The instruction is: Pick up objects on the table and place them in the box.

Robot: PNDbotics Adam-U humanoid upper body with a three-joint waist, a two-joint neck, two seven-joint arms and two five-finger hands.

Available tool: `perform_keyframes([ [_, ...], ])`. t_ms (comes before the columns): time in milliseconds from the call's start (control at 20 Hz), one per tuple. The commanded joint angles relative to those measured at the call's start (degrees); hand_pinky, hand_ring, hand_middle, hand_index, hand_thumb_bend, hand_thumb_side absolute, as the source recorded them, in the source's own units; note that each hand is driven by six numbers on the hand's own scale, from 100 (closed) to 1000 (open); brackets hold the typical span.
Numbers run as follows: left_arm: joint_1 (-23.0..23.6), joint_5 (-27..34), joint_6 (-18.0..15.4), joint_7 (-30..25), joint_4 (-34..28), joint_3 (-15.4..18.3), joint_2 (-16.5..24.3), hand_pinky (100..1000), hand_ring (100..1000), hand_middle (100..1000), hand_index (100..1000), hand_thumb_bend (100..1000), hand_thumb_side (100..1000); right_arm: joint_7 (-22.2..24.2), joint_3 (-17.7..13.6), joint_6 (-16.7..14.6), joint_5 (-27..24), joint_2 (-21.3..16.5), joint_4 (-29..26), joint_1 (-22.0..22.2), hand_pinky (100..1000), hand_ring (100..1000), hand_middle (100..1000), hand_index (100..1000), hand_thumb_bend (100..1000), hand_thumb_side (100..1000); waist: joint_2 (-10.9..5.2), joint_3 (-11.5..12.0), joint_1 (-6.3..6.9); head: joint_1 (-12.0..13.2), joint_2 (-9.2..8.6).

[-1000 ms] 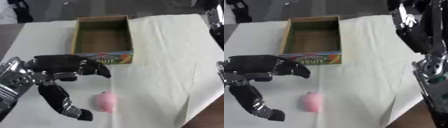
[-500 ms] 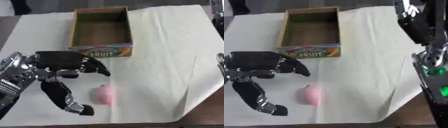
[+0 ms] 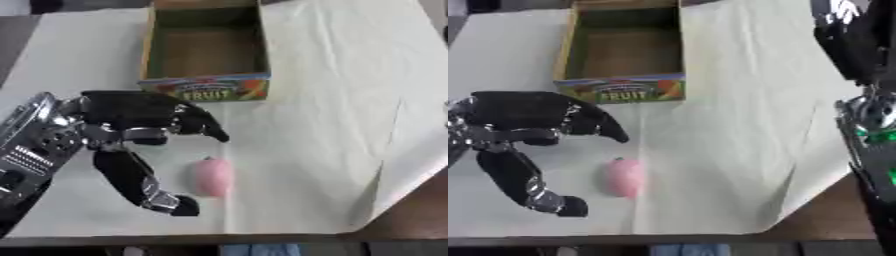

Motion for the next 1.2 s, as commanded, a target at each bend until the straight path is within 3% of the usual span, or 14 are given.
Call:
perform_keyframes([
  [50, -1.4, -2.2, -0.9, 0.9, 1.2, 0.6, -0.3, 864, 896, 824, 954, 438, 737, -0.4, -0.7, 0.1, -0.4, -1.1, -1.1, -0.1, 572, 820, 528, 791, 453, 738, -0.88, 0.2, 0.00, -0.1, 0.14],
  [200, -2.0, -4.1, -1.9, 0.8, 3.6, -0.2, -1.1, 860, 895, 821, 951, 403, 662, -0.5, -0.8, 0.3, -0.4, -1.3, -1.1, 0.4, 571, 821, 527, 790, 453, 738, -0.92, 0.5, 0.16, -0.3, -0.01],
  [450, -2.6, -7.4, -3.4, 0.7, 8.2, -1.9, -2.1, 858, 895, 819, 947, 399, 622, -0.5, -0.8, 0.4, -0.4, -1.5, -1.1, 1.0, 568, 821, 526, 790, 453, 736, -1.06, 0.9, 0.45, -0.8, -0.19],
  [1200, -2.9, -11.8, -5.4, 0.1, 16.9, -3.5, -6.7, 850, 877, 795, 931, 432, 648, -0.5, -0.7, 0.6, -0.6, -1.4, -1.1, 1.1, 565, 822, 524, 789, 453, 738, -0.61, 1.0, 0.18, -1.5, -0.83],
])
